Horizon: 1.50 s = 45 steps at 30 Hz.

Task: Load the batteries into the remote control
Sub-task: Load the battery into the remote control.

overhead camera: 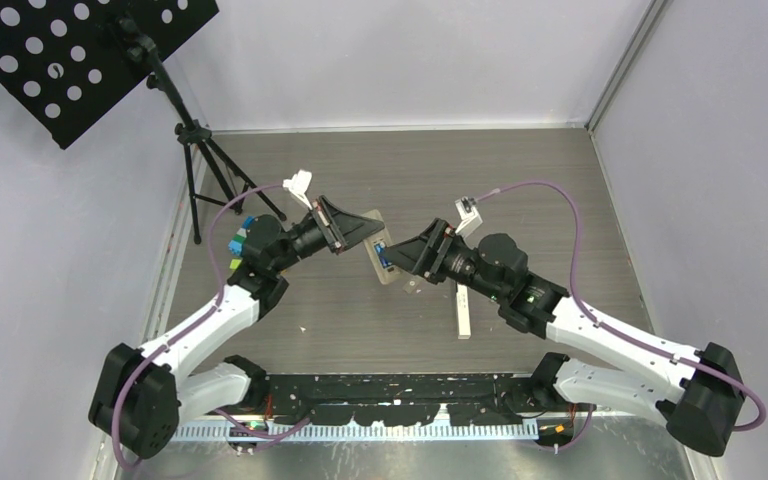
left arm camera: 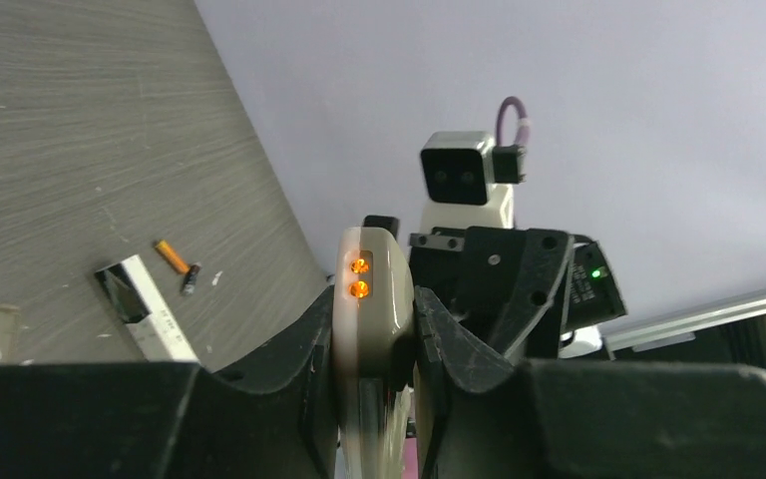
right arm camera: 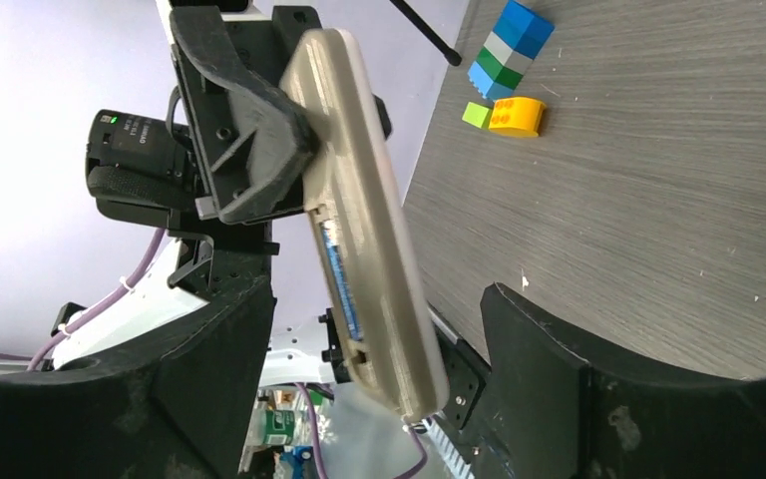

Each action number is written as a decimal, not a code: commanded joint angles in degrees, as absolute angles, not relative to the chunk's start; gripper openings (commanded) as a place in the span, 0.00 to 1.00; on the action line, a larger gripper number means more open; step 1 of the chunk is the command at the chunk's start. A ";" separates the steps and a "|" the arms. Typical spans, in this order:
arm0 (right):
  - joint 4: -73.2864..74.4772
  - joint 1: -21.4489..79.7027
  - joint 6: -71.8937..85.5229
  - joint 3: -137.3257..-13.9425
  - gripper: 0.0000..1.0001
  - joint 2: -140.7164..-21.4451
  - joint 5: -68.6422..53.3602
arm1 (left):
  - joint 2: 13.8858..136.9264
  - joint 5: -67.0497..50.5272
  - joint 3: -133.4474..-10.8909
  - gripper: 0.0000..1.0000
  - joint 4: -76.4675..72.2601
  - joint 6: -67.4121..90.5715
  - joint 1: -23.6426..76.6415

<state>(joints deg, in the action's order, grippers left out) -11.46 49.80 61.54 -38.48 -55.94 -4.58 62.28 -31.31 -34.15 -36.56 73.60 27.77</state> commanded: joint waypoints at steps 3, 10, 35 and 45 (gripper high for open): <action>-10.00 50.05 55.24 -38.05 0.83 -51.02 -4.82 | 53.55 -27.63 -31.34 0.00 -27.99 60.89 27.86; -1.07 50.22 42.06 -40.54 0.83 -52.48 -7.54 | 49.02 -23.14 -24.89 0.00 -25.55 59.24 27.86; 0.36 60.47 32.68 -50.31 0.62 -68.05 5.12 | 49.00 -24.82 -23.82 0.00 -23.33 58.36 27.86; 0.33 60.47 34.72 -48.22 0.39 -67.03 6.34 | 50.65 -29.78 -24.93 0.00 -27.71 58.56 27.86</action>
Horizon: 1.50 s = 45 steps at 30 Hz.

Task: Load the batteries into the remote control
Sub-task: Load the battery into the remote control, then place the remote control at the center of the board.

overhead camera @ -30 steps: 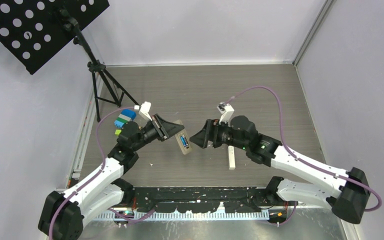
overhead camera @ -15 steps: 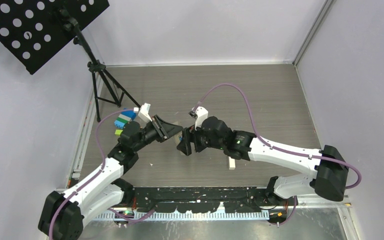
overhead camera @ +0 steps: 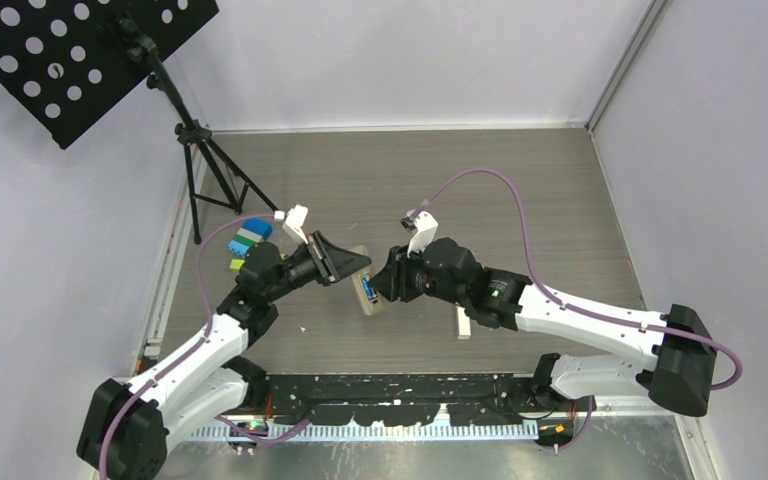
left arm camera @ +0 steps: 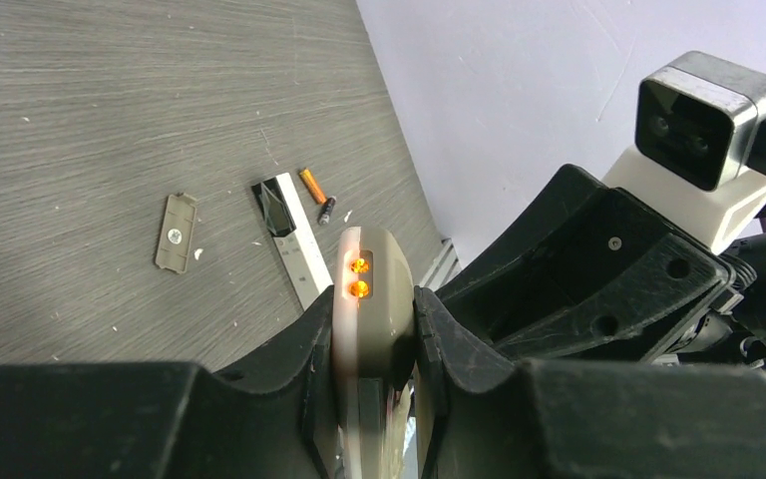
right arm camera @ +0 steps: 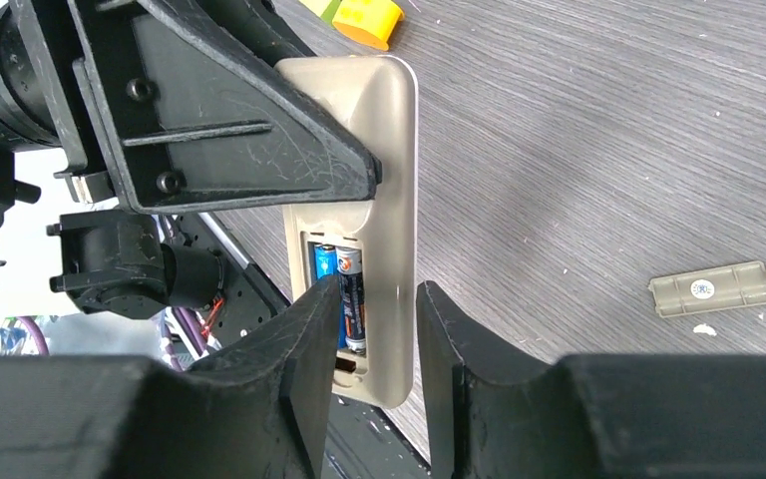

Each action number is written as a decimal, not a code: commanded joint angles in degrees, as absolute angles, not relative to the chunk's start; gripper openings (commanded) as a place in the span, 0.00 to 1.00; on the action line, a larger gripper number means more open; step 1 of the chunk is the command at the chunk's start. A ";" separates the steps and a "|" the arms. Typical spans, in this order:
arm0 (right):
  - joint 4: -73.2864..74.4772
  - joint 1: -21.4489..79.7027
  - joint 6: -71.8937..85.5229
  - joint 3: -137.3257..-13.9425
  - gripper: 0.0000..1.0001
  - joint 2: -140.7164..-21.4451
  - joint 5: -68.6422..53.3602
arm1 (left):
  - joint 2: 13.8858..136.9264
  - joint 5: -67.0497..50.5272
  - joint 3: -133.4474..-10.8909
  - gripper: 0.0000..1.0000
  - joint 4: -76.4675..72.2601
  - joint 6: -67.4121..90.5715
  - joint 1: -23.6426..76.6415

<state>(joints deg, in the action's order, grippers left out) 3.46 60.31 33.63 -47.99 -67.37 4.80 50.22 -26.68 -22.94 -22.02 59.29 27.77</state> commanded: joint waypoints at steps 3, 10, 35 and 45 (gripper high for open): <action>0.44 60.47 34.65 -48.52 0.34 -67.85 6.64 | 51.12 -31.07 -25.05 0.00 -29.55 59.26 27.86; 2.31 60.47 35.78 -49.39 0.19 -69.88 9.10 | 51.30 -34.79 -24.61 0.00 -34.51 59.79 27.86; 6.51 60.64 30.83 -54.45 0.86 -71.27 -2.63 | 49.27 -23.19 -26.61 0.00 -19.03 57.16 27.86; 11.08 60.98 27.22 -60.84 0.47 -80.46 -0.28 | 48.76 -23.07 -26.54 0.05 -18.16 60.12 27.86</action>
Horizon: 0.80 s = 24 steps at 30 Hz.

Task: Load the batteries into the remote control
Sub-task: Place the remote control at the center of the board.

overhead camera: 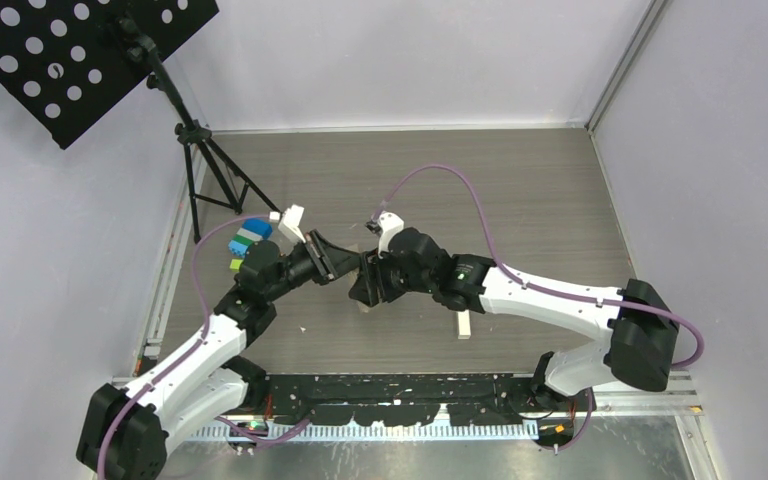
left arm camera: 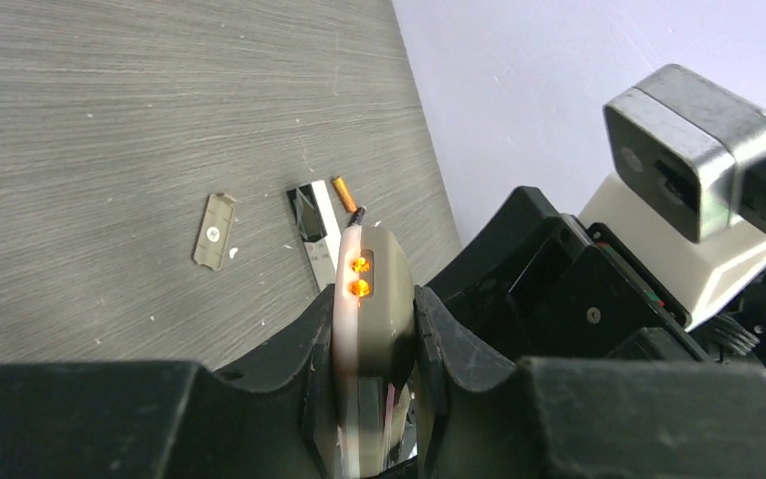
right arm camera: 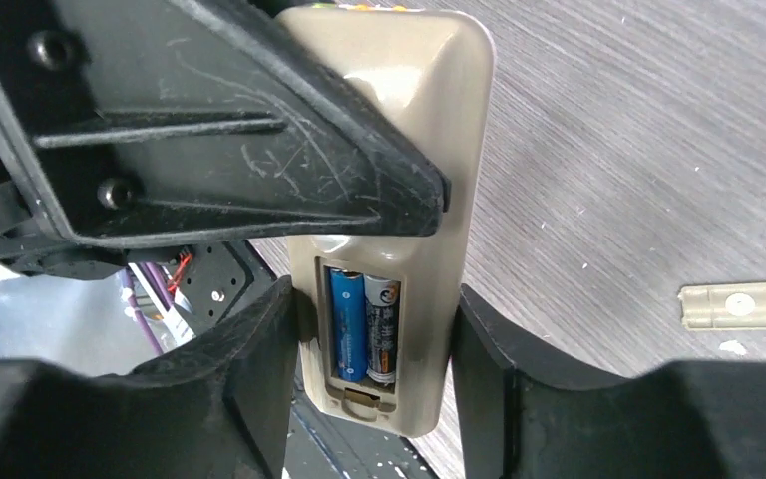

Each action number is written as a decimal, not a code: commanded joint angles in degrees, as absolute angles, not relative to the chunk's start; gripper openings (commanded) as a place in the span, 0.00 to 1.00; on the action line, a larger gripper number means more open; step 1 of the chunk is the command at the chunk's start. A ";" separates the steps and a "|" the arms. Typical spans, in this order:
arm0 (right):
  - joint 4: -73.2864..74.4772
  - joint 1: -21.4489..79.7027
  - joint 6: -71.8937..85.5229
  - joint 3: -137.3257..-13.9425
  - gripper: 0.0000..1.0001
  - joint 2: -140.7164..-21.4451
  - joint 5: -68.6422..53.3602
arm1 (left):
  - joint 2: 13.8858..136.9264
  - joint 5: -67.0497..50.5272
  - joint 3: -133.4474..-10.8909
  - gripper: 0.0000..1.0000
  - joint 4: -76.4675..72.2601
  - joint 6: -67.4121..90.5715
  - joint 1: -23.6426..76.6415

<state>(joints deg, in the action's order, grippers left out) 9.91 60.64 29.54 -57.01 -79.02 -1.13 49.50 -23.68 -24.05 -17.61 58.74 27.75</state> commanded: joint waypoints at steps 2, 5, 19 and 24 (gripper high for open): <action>11.93 61.00 26.08 -61.08 0.32 -80.93 -0.26 | 48.33 -22.23 -26.34 0.21 -16.53 60.04 27.86; 14.10 61.00 22.61 -60.93 0.19 -81.09 -0.82 | 46.48 -18.55 -26.24 0.50 -11.11 59.58 27.86; 33.16 61.00 6.72 -61.81 0.23 -88.68 -4.89 | 42.59 2.96 -34.28 0.91 27.27 56.52 25.14; 38.01 60.91 0.58 -65.91 0.28 -95.68 -3.04 | 47.08 -2.04 -34.26 0.90 24.67 57.01 24.37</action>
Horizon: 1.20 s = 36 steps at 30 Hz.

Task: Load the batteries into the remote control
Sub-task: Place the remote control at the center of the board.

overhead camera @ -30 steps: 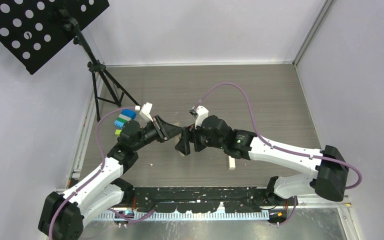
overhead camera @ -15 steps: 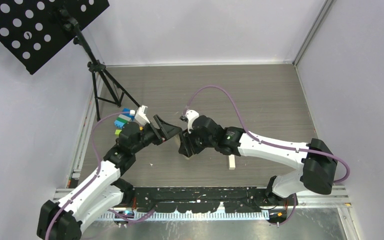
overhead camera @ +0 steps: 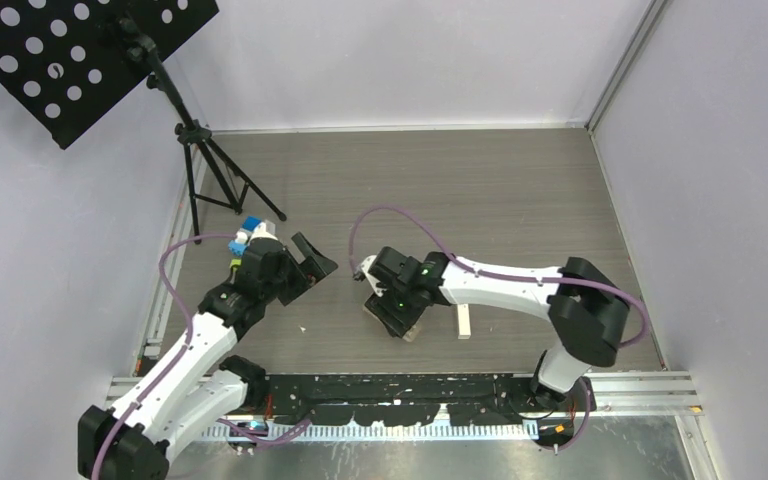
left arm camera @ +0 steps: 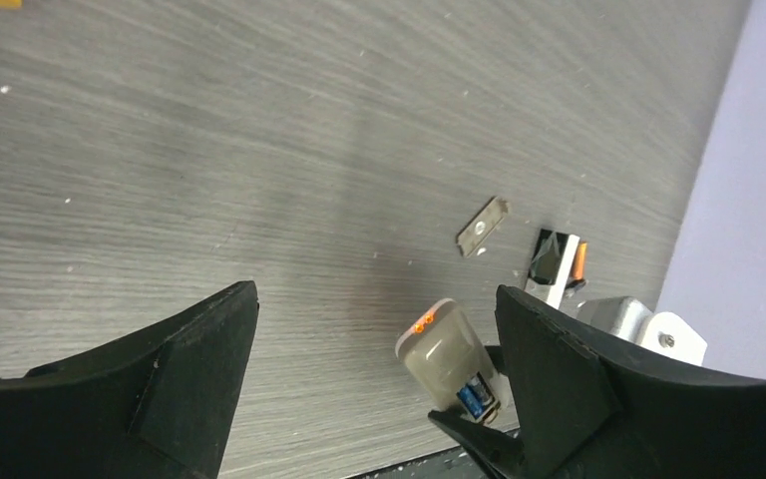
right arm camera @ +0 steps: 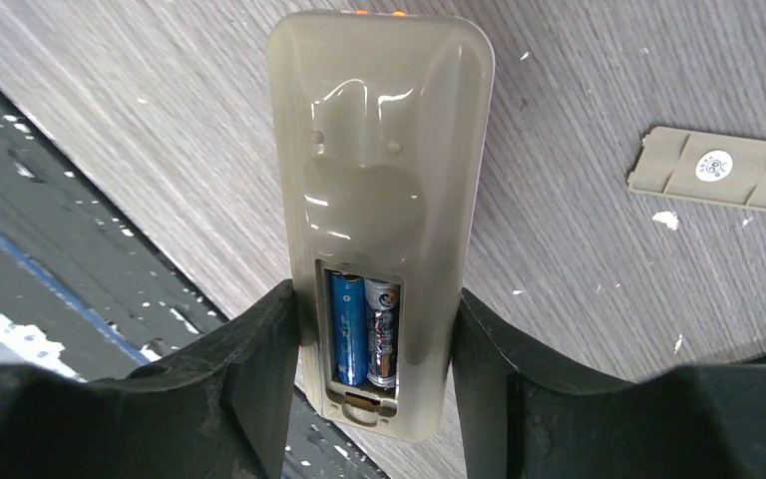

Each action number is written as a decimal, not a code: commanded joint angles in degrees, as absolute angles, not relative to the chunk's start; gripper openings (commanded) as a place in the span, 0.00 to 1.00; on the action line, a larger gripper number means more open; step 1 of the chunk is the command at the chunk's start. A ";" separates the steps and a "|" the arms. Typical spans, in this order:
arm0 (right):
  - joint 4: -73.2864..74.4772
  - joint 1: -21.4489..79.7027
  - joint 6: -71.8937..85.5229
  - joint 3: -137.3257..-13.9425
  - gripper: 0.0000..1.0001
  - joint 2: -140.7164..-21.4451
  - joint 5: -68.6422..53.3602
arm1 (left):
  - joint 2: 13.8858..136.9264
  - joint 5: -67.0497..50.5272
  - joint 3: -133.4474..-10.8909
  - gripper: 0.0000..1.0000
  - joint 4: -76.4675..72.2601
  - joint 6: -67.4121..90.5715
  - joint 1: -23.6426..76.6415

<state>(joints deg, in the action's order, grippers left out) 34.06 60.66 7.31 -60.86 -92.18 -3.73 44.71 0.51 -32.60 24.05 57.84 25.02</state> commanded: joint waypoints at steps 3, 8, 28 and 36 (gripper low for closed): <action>38.63 60.70 -1.14 -68.94 0.28 -99.90 -3.21 | 48.36 -3.50 -34.06 0.90 23.38 57.13 24.02; 38.75 59.99 -2.19 -74.58 0.35 -105.93 -6.00 | 47.86 -2.72 -34.13 0.90 24.21 56.57 23.24; 39.12 55.64 3.73 -75.74 0.71 -100.33 -5.41 | 44.56 1.52 -36.03 0.91 30.13 54.66 21.97; 34.64 42.99 13.92 -69.26 0.45 -96.14 0.71 | 44.73 -5.37 -34.97 0.89 24.67 53.36 21.97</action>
<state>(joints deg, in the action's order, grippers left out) 36.86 47.48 8.08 -70.87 -95.70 -4.64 45.19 -1.34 -33.52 29.56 54.96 22.35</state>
